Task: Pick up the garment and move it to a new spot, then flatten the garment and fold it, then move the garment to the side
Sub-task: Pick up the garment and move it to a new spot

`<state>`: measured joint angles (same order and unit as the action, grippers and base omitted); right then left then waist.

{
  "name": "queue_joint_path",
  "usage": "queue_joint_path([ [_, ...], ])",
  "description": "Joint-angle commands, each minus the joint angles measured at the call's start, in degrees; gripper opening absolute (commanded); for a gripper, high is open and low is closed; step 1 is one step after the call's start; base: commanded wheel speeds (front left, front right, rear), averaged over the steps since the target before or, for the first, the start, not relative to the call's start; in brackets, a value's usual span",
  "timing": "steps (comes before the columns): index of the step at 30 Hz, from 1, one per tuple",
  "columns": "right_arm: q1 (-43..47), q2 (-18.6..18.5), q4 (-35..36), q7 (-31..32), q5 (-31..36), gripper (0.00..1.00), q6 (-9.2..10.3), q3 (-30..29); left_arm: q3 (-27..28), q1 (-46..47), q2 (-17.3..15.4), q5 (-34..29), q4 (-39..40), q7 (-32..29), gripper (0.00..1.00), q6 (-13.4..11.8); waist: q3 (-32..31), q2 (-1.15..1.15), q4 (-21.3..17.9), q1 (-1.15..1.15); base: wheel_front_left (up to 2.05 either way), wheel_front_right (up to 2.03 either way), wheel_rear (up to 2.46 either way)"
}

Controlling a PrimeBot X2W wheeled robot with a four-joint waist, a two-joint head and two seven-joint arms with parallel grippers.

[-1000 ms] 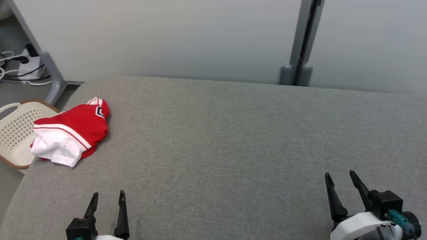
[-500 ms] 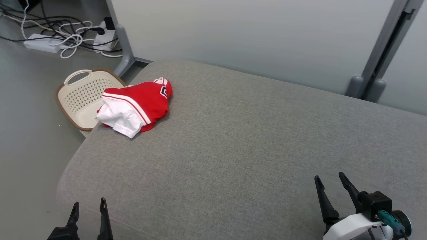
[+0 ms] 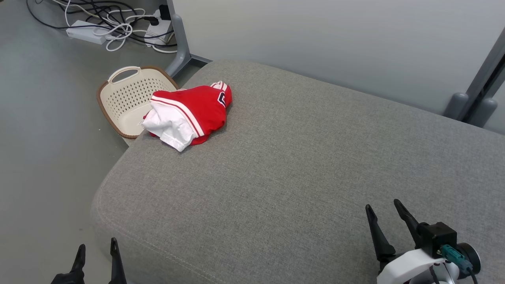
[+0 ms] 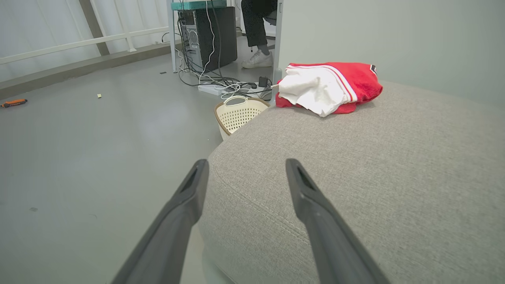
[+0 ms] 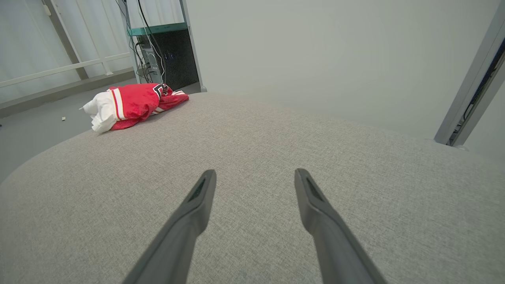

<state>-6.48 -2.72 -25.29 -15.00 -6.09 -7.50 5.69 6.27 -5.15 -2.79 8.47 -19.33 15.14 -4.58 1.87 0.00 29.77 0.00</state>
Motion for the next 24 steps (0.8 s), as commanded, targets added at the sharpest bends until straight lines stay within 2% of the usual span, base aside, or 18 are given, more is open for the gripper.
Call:
queue_joint_path([
  [1,-0.3,-0.4,-0.1,-0.2,0.3,1.00,0.02,-0.2,0.0,0.7,-0.2,-0.5,-0.5,0.0,1.00,0.3,0.1,0.00,-0.1,0.00,0.00,0.00,0.00],
  [5,-0.6,-0.4,-0.1,-0.2,0.9,1.00,0.01,0.0,0.3,2.0,-0.2,0.5,-1.3,0.0,1.00,0.7,1.1,0.00,-1.3,0.00,0.00,0.00,0.00],
  [11,-1.6,-0.4,-0.2,-0.2,2.4,1.00,0.01,-0.1,1.1,6.3,-0.3,3.7,-4.3,0.0,1.00,3.2,3.9,0.00,-4.4,0.00,0.00,0.00,0.00],
  [19,-5.0,-0.4,0.8,-0.2,5.3,1.00,0.02,-0.2,3.1,13.6,-0.6,1.4,-9.3,0.0,1.00,5.6,9.4,0.00,-9.6,0.00,0.00,0.00,0.00],
  [24,-7.1,-0.7,2.2,-0.2,6.5,1.00,0.02,0.2,4.9,21.0,-2.8,0.8,-14.8,0.0,1.00,7.3,13.2,0.00,-12.9,0.00,0.00,0.00,0.00],
])
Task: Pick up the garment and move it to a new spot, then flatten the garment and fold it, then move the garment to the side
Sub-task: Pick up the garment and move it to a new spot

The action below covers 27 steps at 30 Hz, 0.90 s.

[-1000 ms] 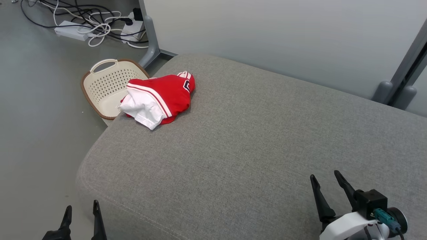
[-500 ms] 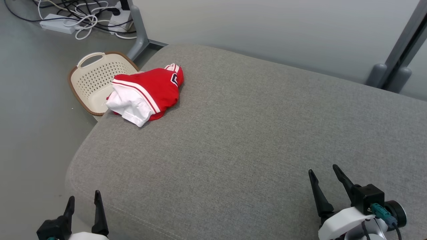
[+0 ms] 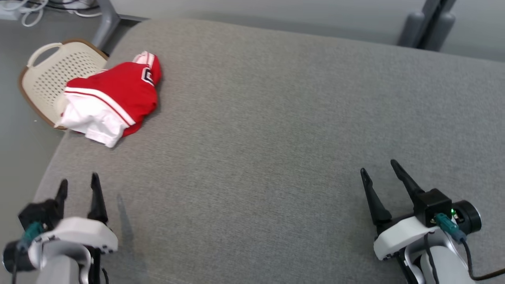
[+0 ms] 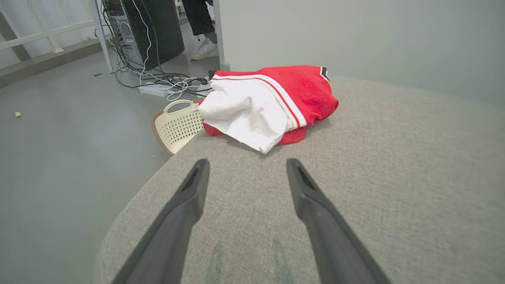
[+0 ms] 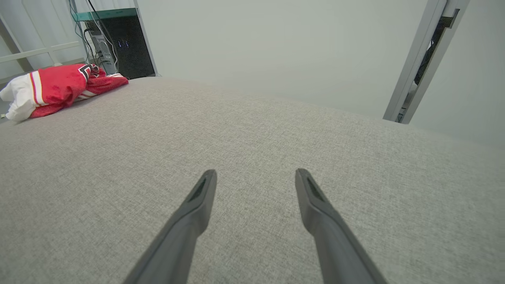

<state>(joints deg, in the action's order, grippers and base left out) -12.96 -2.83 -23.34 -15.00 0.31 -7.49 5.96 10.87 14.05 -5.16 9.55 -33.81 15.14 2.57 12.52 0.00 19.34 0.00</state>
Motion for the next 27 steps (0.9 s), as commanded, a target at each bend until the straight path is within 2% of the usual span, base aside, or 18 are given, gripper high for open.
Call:
queue_joint_path([
  [1,-0.9,-0.8,0.6,-0.2,0.3,1.00,0.01,0.0,0.4,3.4,-1.2,-0.5,-1.6,0.0,1.00,0.5,3.3,0.00,-3.0,0.00,0.00,0.00,0.00],
  [10,-3.5,-3.0,3.8,-0.2,1.1,1.00,0.01,-0.3,1.0,15.5,-6.0,-1.1,-13.9,0.0,1.00,1.5,9.3,0.00,-7.5,0.00,0.00,0.00,0.00],
  [15,-4.1,-3.9,5.3,-0.2,1.1,1.00,0.01,-1.1,0.6,20.4,-8.1,-1.9,-21.4,0.0,1.00,0.3,11.3,0.00,-9.2,0.00,0.00,0.00,0.00],
  [20,-3.6,-4.2,6.5,-0.2,1.0,1.00,0.01,-2.5,1.3,24.2,-9.4,-1.5,-28.3,-0.1,1.00,-2.8,12.6,0.00,-10.2,0.00,0.00,0.00,0.00],
  [25,-3.1,-4.4,7.0,-0.1,1.1,1.00,0.01,-3.1,1.1,26.2,-11.0,-1.7,-31.3,0.0,1.00,-3.3,13.4,0.00,-10.6,0.00,0.00,0.00,0.00],
  [26,-3.1,-4.5,7.1,-0.1,1.1,1.00,0.01,-3.2,0.9,26.6,-11.2,-1.8,-31.5,0.0,0.47,-3.4,13.5,0.00,-10.6,0.00,0.00,0.00,0.00],
  [27,-3.1,-4.5,7.1,-0.1,1.0,1.00,0.01,-3.4,0.7,27.0,-11.7,-2.3,-31.0,0.0,0.27,-3.8,13.5,0.00,-10.7,0.00,0.00,0.00,0.00],
])
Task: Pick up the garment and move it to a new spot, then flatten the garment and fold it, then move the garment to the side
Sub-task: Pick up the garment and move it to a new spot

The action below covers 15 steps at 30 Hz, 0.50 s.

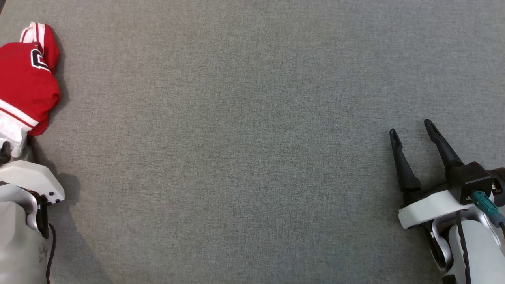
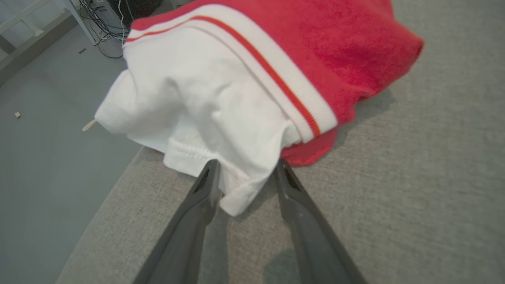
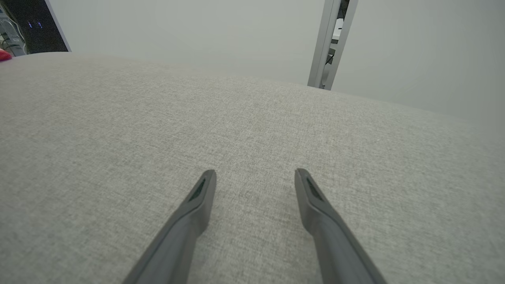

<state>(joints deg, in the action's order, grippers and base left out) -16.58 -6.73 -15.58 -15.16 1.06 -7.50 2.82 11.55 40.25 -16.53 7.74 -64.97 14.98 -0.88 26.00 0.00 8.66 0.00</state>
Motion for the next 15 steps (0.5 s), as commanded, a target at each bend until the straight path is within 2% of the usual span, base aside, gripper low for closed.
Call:
queue_joint_path([
  [1,0.5,-0.4,-0.6,0.0,0.2,1.00,0.02,-0.3,-0.1,0.8,-0.7,-0.5,0.4,0.2,0.00,-0.4,-0.1,0.00,0.0,0.00,0.00,0.00,0.00],
  [5,1.0,0.6,-0.1,0.0,-0.2,1.00,0.02,-0.7,0.1,0.2,-2.2,-0.5,2.1,0.2,0.00,0.4,-1.0,0.00,-0.2,0.00,0.00,0.00,0.00],
  [15,2.6,2.7,-2.0,0.0,-1.4,1.00,0.01,-0.8,-1.3,-1.3,-4.6,-2.9,14.9,0.3,0.00,4.5,-6.3,0.00,-0.8,0.00,0.00,0.00,0.00],
])
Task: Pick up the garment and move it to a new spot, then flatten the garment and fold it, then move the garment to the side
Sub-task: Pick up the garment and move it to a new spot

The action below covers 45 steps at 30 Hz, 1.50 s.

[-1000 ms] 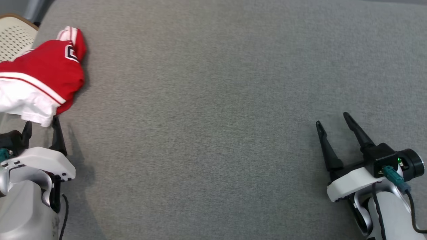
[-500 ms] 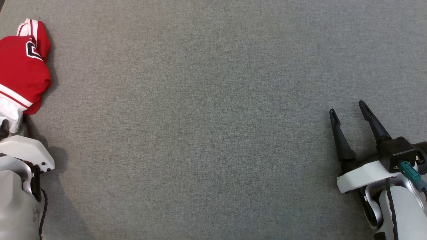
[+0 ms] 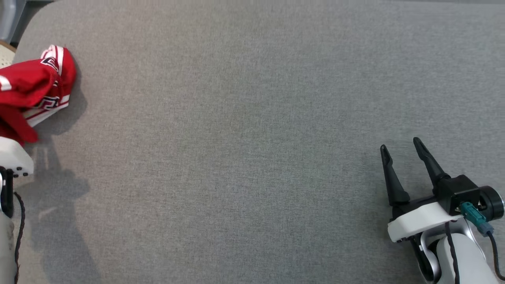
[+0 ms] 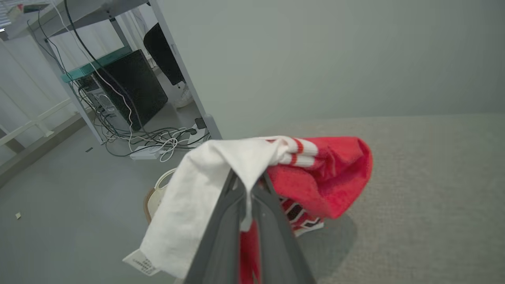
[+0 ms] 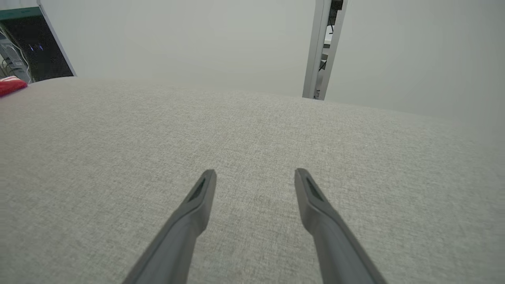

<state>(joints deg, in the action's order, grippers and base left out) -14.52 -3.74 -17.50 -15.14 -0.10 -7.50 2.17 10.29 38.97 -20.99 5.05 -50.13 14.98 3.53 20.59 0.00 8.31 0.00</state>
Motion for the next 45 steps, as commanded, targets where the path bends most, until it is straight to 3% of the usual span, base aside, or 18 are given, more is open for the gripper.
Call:
queue_joint_path([
  [1,0.6,0.0,-0.4,0.0,-0.6,1.00,0.02,-0.1,-0.3,0.0,0.0,-0.4,1.4,0.3,0.00,0.5,-1.6,0.00,-0.7,0.00,0.00,0.00,0.00],
  [5,1.1,0.5,-1.3,0.0,-1.6,1.00,0.02,0.3,-2.7,1.1,2.1,-1.7,6.8,0.3,0.00,1.6,-4.2,0.00,-2.2,0.00,0.00,0.00,0.00],
  [10,2.3,0.7,-2.7,0.0,-3.2,1.00,0.02,0.8,-7.7,-0.2,6.8,-3.6,12.5,0.3,0.00,2.3,-7.7,0.00,-4.7,0.00,0.00,0.00,0.00],
  [12,2.8,0.7,-2.9,0.0,-4.7,1.00,0.02,1.7,-10.8,-2.3,10.2,-4.0,15.3,0.3,0.00,2.8,-9.4,0.00,-6.6,0.00,0.00,0.00,0.00],
  [19,3.5,0.7,-3.6,0.0,-6.7,1.00,0.01,4.2,-17.7,-6.4,15.8,-3.2,17.1,0.3,0.00,3.5,-11.8,0.00,-11.3,0.00,0.00,0.00,0.00],
  [26,4.1,0.7,-4.3,0.0,-7.6,1.00,0.01,5.9,-23.9,-9.3,17.8,0.3,17.0,0.3,0.00,3.8,-13.6,0.00,-15.5,0.00,0.00,0.00,0.00],
  [29,3.9,0.7,-4.6,0.0,-8.2,1.00,0.01,7.6,-29.9,-10.5,18.0,4.3,18.2,0.3,0.00,3.9,-13.9,0.00,-17.9,0.00,0.00,0.00,0.00],
  [34,3.1,0.7,-4.6,0.0,-8.5,1.00,0.01,9.1,-37.9,-10.9,17.9,11.1,19.6,0.3,0.00,0.9,-13.6,0.00,-20.9,0.00,0.00,0.00,0.00],
  [38,2.6,0.7,-4.5,0.0,-9.0,1.00,0.01,9.6,-40.6,-9.7,17.9,13.5,18.8,0.3,0.00,-2.0,-13.3,0.00,-22.0,0.00,0.00,0.00,0.00],
  [39,2.6,0.7,-4.4,0.0,-9.1,1.00,0.01,9.6,-40.7,-9.6,17.9,13.5,17.9,0.3,0.29,-2.6,-13.2,0.00,-22.0,0.00,0.00,0.00,0.00],
  [40,2.6,0.7,-4.4,0.0,-9.0,1.00,0.01,9.5,-40.6,-9.5,17.9,13.2,17.4,0.3,0.83,-3.0,-13.1,0.00,-22.0,0.00,0.00,0.00,0.00],
  [41,2.6,0.7,-4.3,0.0,-9.2,1.00,0.01,9.5,-40.2,-9.4,17.9,13.0,16.8,0.3,1.00,-3.3,-13.1,0.00,-21.9,0.00,0.00,0.00,0.00],
  [45,3.0,0.7,-4.3,0.0,-9.7,1.00,0.01,9.2,-36.9,-11.7,17.9,12.6,15.5,0.3,1.00,-4.5,-13.5,0.00,-21.0,0.00,0.00,0.00,0.00],
])
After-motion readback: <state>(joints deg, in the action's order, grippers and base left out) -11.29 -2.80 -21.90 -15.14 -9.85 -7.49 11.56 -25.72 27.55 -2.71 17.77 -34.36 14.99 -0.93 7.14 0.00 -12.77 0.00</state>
